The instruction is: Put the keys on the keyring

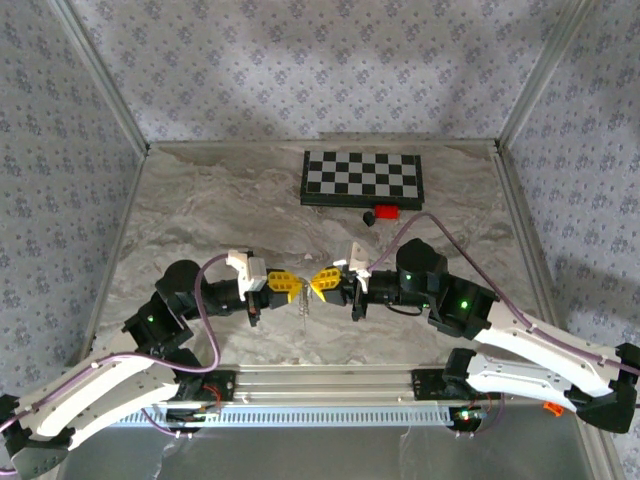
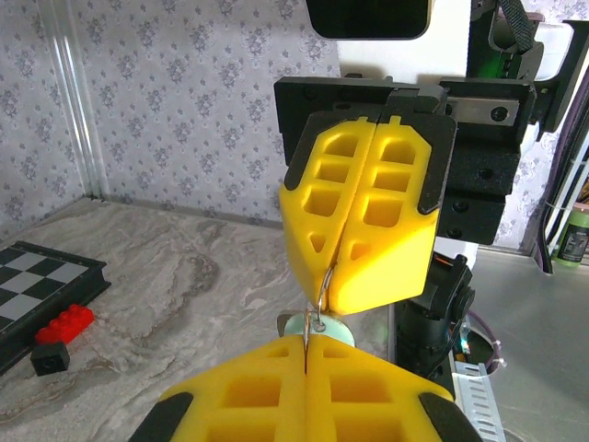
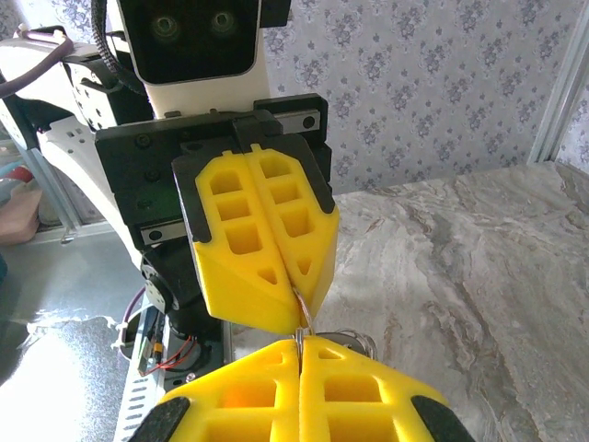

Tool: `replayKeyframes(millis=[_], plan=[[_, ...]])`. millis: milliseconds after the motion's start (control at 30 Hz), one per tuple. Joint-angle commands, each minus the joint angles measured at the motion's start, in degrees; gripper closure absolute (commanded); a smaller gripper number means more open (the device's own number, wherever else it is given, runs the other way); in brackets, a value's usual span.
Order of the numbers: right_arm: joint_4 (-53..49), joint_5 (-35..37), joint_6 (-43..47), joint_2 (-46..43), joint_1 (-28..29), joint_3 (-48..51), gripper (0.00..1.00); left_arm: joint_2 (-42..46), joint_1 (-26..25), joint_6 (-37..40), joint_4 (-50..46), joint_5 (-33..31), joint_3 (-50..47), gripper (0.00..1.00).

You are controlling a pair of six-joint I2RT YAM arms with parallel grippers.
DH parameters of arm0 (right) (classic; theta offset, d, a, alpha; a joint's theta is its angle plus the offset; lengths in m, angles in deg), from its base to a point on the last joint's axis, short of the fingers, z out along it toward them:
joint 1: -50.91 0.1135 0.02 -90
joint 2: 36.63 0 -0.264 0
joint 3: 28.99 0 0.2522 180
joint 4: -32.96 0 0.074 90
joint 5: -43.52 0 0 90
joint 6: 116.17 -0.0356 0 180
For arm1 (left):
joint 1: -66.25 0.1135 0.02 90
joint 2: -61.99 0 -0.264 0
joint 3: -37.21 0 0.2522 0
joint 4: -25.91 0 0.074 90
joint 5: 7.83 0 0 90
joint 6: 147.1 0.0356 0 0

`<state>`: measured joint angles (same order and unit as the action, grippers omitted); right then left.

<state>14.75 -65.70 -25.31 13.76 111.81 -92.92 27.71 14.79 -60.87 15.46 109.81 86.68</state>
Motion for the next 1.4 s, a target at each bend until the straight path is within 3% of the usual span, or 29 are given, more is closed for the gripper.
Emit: replayKeyframes(millis=[0,1367], plan=[[0.97,1.46,0.19,-0.92,0.35,0.67,1.00,0.44,-0.39,-0.65,3.57,0.58,0.88,1.00],[2.46,-0.55,0.10,-1.41,-0.18,0.85,1.00,0.35,-0.49,-0.27,3.19,0.27,1.27,1.00]])
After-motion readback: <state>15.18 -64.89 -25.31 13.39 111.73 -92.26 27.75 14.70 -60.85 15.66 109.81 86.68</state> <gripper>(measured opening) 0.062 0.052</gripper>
